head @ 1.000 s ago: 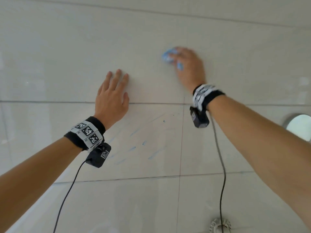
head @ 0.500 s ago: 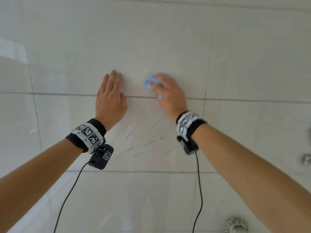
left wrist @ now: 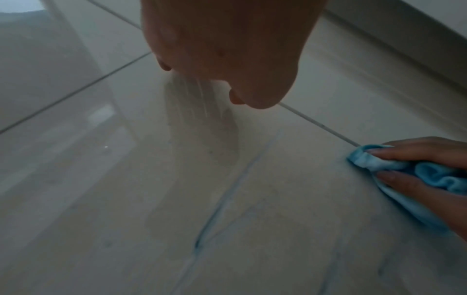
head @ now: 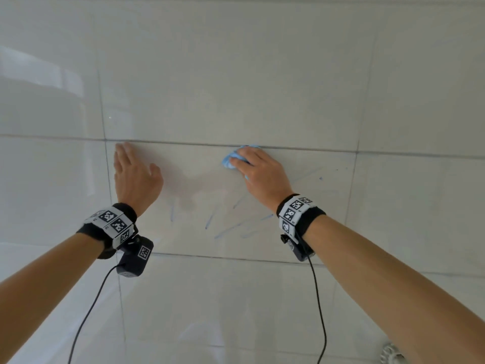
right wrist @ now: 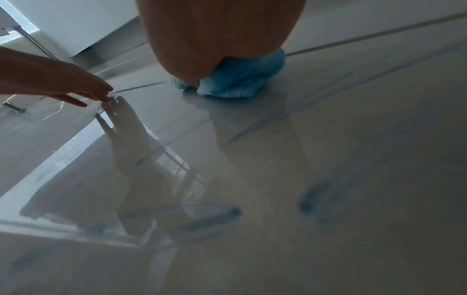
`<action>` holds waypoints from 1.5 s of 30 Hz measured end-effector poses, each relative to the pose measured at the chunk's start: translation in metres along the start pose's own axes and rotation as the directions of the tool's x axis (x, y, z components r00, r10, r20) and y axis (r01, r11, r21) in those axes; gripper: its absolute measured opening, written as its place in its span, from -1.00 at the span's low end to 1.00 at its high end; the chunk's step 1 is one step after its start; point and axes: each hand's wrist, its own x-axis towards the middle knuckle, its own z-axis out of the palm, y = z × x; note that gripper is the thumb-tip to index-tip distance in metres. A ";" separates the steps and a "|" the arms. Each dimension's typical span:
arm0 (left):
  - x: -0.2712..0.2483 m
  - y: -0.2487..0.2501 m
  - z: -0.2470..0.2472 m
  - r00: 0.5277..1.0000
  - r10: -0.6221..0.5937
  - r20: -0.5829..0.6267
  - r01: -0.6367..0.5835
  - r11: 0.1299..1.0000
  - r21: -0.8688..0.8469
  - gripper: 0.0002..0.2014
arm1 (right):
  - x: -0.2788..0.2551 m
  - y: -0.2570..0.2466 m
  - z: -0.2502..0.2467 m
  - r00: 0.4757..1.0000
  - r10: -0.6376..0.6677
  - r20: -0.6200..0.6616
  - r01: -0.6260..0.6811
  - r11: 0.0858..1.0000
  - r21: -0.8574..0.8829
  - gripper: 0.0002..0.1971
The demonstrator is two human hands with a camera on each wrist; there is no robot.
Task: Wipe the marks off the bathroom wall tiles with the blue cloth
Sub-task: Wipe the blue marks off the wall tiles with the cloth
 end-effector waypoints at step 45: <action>-0.039 0.030 0.014 0.957 0.284 -0.058 -0.287 0.955 -0.071 -0.32 | 0.076 -0.017 0.011 0.951 -0.153 0.267 0.086 0.965 0.248 -0.64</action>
